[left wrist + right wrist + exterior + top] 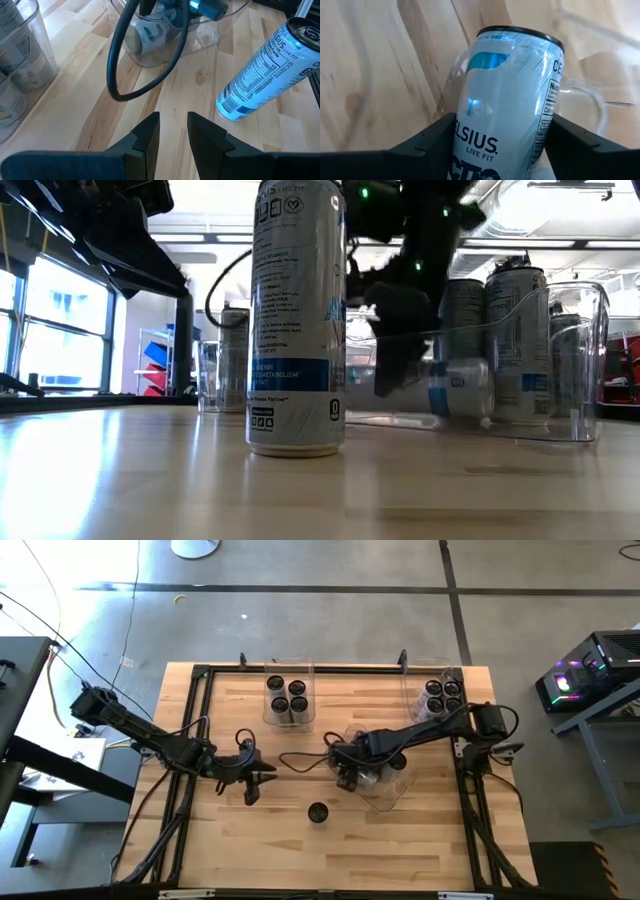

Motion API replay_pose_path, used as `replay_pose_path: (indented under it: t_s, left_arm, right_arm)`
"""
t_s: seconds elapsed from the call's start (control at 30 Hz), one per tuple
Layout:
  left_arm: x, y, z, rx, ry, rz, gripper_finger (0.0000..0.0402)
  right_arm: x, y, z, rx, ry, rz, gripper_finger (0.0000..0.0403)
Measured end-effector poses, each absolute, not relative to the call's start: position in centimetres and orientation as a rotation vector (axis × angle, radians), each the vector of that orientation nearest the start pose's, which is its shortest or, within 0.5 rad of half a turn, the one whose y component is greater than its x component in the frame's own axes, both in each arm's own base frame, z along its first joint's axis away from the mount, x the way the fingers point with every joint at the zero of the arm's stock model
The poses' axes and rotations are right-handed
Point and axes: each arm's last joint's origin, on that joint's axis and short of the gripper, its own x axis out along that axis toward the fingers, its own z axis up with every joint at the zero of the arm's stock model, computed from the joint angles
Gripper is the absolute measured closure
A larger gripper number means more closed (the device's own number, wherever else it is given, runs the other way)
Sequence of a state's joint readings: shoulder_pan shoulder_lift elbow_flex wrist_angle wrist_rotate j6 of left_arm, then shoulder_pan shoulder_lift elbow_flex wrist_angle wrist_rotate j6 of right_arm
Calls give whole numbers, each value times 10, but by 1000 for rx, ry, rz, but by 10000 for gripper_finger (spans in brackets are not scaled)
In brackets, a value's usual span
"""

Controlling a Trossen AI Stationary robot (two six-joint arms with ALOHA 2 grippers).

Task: Sort soda cans
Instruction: Remove the white/blue soda can from the transparent bin

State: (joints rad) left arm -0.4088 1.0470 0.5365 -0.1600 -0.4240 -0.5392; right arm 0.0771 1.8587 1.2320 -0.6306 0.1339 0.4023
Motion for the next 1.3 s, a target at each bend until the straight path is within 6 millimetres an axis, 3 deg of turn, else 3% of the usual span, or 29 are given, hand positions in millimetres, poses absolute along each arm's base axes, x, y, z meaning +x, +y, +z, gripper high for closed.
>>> replay_pose_path:
  t_s: [0.6, 0.73, 0.9, 1.13, 1.3]
  left_arm:
    - [193, -70, 206, -237, 586, 178, 310]
    - [193, -70, 206, -216, 579, 194, 310]
    - [192, -73, 210, -150, 521, 230, 310]
    - [201, -83, 231, -63, 304, 156, 310]
    - [219, -86, 246, -50, 107, 10, 295]
  right_arm:
    - [366, 33, 246, 119, 1198, -504, 164]
    - [357, 43, 266, 38, 1121, -522, 164]
    - [332, 65, 291, -61, 914, -573, 164]
    - [309, 107, 284, -154, 566, -449, 164]
    - [308, 123, 271, -202, 329, -369, 164]
